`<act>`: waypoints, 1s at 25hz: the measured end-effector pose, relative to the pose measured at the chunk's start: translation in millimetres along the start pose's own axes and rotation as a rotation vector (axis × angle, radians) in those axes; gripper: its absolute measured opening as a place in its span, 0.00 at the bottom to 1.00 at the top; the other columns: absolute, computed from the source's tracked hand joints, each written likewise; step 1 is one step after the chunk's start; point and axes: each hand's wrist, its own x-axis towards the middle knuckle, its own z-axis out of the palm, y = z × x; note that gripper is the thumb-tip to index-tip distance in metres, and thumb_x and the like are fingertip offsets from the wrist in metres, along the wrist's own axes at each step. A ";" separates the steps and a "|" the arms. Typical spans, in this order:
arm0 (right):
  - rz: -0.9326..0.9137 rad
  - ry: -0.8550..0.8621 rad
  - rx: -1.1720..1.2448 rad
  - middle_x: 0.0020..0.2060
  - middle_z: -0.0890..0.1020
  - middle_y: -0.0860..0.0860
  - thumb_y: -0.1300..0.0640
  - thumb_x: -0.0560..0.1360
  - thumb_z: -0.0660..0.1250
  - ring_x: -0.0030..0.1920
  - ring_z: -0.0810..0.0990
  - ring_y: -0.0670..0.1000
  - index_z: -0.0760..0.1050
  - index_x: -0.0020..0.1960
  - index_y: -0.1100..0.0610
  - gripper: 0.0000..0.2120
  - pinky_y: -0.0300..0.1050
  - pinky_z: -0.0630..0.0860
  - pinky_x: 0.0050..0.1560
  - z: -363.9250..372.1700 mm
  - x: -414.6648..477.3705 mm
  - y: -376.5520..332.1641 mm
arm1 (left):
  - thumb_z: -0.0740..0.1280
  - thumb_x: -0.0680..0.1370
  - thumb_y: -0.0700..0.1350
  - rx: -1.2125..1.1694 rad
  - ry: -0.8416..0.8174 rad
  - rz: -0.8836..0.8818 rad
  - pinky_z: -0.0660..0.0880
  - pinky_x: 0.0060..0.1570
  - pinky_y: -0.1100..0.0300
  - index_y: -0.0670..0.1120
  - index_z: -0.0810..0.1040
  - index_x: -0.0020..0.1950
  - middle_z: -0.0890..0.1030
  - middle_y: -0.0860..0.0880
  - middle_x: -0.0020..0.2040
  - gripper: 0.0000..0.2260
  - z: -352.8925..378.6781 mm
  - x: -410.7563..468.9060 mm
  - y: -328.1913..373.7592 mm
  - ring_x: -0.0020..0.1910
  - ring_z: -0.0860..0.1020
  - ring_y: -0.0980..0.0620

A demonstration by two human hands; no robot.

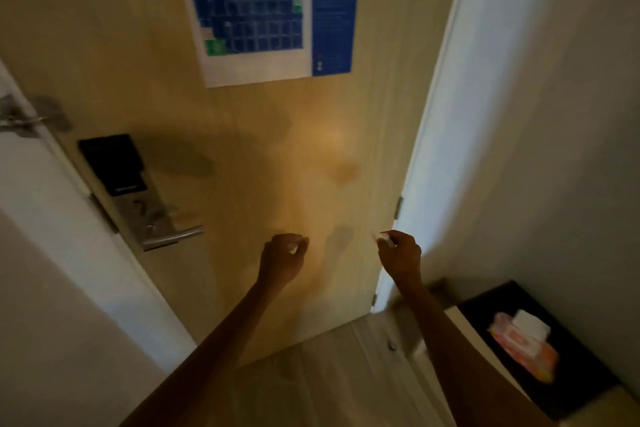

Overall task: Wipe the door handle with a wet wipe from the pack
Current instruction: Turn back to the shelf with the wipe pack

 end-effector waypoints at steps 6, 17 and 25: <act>0.238 0.190 -0.065 0.39 0.84 0.56 0.60 0.72 0.66 0.40 0.81 0.56 0.82 0.46 0.61 0.07 0.49 0.77 0.41 -124.6 -28.7 109.3 | 0.64 0.77 0.55 0.119 -0.319 0.130 0.74 0.61 0.56 0.44 0.79 0.60 0.82 0.47 0.59 0.19 131.9 -36.4 73.7 0.59 0.79 0.48; 0.593 0.511 -0.154 0.43 0.84 0.56 0.56 0.71 0.70 0.42 0.82 0.57 0.81 0.50 0.57 0.09 0.45 0.76 0.35 -243.8 -63.3 244.6 | 0.57 0.79 0.57 0.354 -0.825 0.412 0.72 0.61 0.53 0.46 0.73 0.68 0.77 0.45 0.65 0.22 307.3 -59.6 155.9 0.64 0.74 0.46; 0.763 0.717 -0.096 0.28 0.81 0.52 0.52 0.72 0.70 0.29 0.80 0.52 0.76 0.32 0.54 0.11 0.49 0.79 0.29 -274.6 -28.1 288.9 | 0.60 0.80 0.53 0.368 -1.021 0.470 0.69 0.61 0.56 0.42 0.72 0.68 0.76 0.42 0.65 0.21 407.9 -21.1 192.4 0.64 0.74 0.45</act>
